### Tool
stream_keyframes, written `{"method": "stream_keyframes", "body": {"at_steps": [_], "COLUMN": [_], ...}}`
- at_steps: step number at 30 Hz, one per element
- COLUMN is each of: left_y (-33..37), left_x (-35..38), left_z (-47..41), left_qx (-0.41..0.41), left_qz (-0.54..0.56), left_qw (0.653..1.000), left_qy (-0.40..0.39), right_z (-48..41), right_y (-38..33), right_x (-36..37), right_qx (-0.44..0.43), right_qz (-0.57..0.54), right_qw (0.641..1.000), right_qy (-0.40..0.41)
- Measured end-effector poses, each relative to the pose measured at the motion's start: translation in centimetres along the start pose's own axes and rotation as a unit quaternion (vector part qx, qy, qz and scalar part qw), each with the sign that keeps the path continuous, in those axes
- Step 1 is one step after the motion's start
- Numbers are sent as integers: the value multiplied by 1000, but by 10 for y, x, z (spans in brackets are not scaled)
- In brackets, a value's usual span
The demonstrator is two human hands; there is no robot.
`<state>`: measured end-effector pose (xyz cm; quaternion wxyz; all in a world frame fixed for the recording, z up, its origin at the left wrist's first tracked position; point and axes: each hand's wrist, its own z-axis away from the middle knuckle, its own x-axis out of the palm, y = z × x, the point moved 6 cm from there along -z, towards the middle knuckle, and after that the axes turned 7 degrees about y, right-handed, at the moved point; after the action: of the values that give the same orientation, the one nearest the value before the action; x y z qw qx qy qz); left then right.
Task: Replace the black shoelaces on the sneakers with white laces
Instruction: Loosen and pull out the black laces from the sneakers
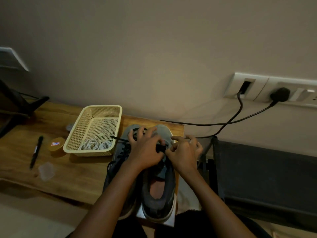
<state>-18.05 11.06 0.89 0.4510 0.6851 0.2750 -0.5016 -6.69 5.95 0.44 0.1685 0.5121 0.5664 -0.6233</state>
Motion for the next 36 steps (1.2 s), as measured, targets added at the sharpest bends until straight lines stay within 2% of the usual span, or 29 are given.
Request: {"method": "stream_keyframes", "body": {"at_steps": [3, 8, 12, 16, 19, 21, 23, 25, 31, 36], "left_y": [5, 8, -17, -38, -23, -7, 4, 7, 2, -37], "left_x": [9, 0, -16, -23, -21, -13, -2, 5, -6, -46], "left_z": [2, 0, -3, -3, -3, -3, 0, 3, 1, 0], "left_qx": [-8, -32, -95, -167, -111, -50, -26, -32, -76, -163], "left_qz": [-67, -82, -65, -65, -20, 0, -29, -59, -30, 9], "left_qw": [998, 994, 987, 976, 987, 996, 999, 997, 993, 964], "left_qy": [15, 58, 109, 120, 116, 78, 34, 24, 90, 210], "right_z": [1, 1, 2, 2, 2, 2, 2, 3, 3, 2], "right_y": [-1, 0, -1, -1, -1, -2, -3, -3, -2, 1], "right_x": [-1, -1, -4, -4, -3, -3, -4, -4, -4, -5], "right_qx": [-1, 4, 8, 10, 14, 13, 9, 11, 12, 23], "right_qz": [-1, 29, 10, 4, -6, 2, 13, 7, 28, 16], "right_qw": [1000, 1000, 1000, 1000, 1000, 1000, 1000, 1000, 999, 1000], "right_qy": [3, 11, 13, 8, 5, 1, 3, 1, 13, 6]}}
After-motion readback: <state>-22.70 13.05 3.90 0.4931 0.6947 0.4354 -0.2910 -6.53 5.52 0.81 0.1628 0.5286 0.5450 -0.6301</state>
